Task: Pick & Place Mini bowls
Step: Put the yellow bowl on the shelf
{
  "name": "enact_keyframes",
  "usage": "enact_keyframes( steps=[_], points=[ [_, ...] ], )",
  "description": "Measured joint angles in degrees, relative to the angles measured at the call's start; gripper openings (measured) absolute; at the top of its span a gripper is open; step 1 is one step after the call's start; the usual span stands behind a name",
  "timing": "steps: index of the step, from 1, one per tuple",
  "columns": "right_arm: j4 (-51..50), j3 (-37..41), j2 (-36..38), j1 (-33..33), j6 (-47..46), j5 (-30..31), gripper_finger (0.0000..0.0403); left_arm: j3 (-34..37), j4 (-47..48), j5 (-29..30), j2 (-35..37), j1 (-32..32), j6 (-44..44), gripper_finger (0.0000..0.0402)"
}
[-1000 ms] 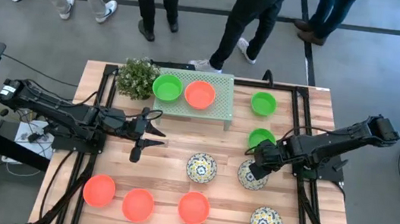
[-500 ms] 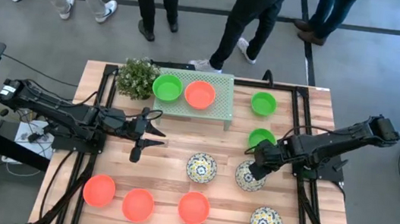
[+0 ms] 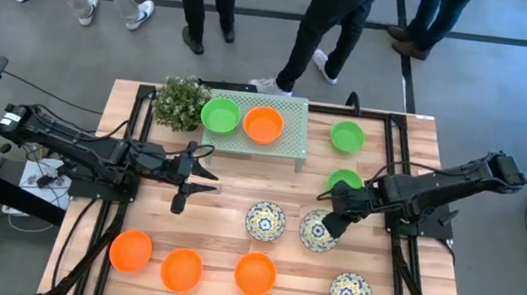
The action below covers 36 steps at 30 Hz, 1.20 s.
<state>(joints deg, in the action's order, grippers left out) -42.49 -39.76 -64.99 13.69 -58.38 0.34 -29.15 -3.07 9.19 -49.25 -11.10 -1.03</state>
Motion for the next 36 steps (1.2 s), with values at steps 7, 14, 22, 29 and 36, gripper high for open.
enact_keyframes(
  steps=[7,14,22,29,36],
  points=[
    [-0.18,-3.08,0.00,-0.10,3.19,1.30,0.0002,0.00,0.00,0.00,0.00,0.01,-0.01,0.0121],
    [-0.49,-8.71,0.02,-3.77,9.87,1.62,0.0001,0.00,0.00,0.00,0.00,0.01,-0.01,0.0121],
    [-0.77,-17.50,0.02,-14.07,19.61,1.18,0.0000,0.00,-0.01,0.00,0.00,0.00,-0.01,0.0121],
    [-2.26,-23.40,0.07,-26.21,27.45,1.00,0.0000,0.00,-0.30,-0.01,0.00,0.00,-0.01,0.0121],
    [-1.66,-23.92,-1.61,-38.45,30.78,-4.06,0.0002,0.00,-0.83,0.00,0.02,0.01,-0.14,0.0121]
  ],
)
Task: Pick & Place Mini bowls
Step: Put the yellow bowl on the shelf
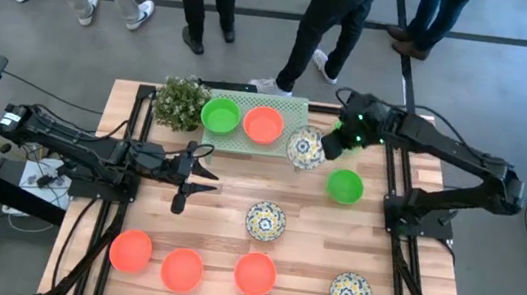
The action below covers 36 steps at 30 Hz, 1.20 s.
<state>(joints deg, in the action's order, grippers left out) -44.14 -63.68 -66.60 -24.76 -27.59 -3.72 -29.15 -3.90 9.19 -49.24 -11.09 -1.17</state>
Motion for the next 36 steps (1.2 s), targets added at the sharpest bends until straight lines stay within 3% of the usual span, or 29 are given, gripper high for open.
enact_keyframes(
  steps=[10,25,36],
  points=[
    [3.59,-1.72,-8.71,-8.56,5.54,-9.90,0.0003,0.00,-0.34,0.22,0.00,0.00,0.04,0.0121],
    [-7.78,-17.40,-22.03,-11.84,10.92,-10.41,0.0003,0.00,-0.41,0.21,0.00,-0.01,0.13,0.0121],
    [-11.32,-21.81,-25.67,-13.64,12.46,-10.56,0.0004,0.00,-0.47,0.20,0.00,0.00,0.15,0.0121]
  ],
)
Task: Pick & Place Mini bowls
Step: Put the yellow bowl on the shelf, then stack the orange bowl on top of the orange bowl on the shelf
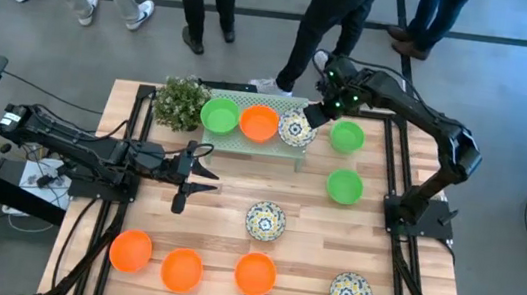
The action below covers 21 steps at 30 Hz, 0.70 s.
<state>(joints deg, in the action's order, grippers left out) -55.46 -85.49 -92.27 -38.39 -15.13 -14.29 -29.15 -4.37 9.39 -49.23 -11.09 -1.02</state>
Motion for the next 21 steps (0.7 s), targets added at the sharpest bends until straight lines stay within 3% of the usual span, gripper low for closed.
enact_keyframes(
  steps=[21],
  points=[
    [0.62,0.00,-1.84,-1.18,3.56,-2.18,0.0077,0.00,-0.67,0.00,0.00,-0.01,0.02,0.0121]
  ],
)
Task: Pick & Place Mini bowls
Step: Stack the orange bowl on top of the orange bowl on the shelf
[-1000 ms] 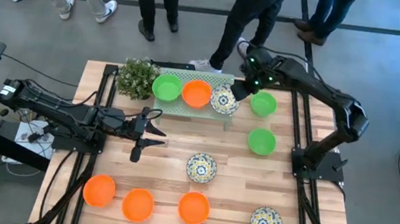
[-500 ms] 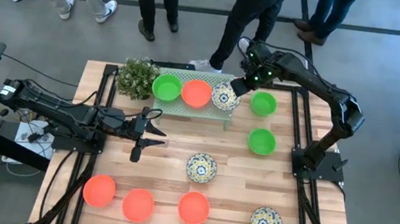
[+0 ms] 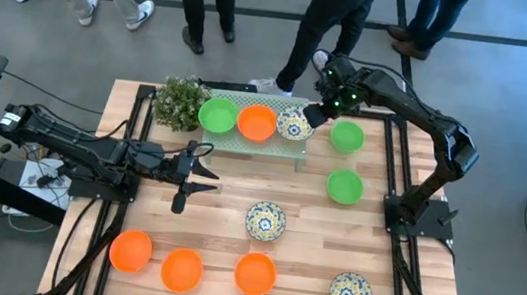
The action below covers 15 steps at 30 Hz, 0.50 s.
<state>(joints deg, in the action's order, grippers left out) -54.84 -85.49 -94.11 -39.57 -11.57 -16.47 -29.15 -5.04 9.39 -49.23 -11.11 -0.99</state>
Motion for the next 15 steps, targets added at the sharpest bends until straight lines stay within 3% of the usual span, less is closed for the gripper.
enact_keyframes(
  steps=[6,15],
  points=[
    [-0.92,-1.01,0.39,-0.04,1.52,0.00,0.0092,0.00,-0.17,0.00,0.00,0.01,0.00,0.0121],
    [-7.83,-11.48,0.42,1.23,1.80,0.00,0.0102,0.00,-0.20,0.00,0.00,-0.01,0.00,0.0121]
  ],
)
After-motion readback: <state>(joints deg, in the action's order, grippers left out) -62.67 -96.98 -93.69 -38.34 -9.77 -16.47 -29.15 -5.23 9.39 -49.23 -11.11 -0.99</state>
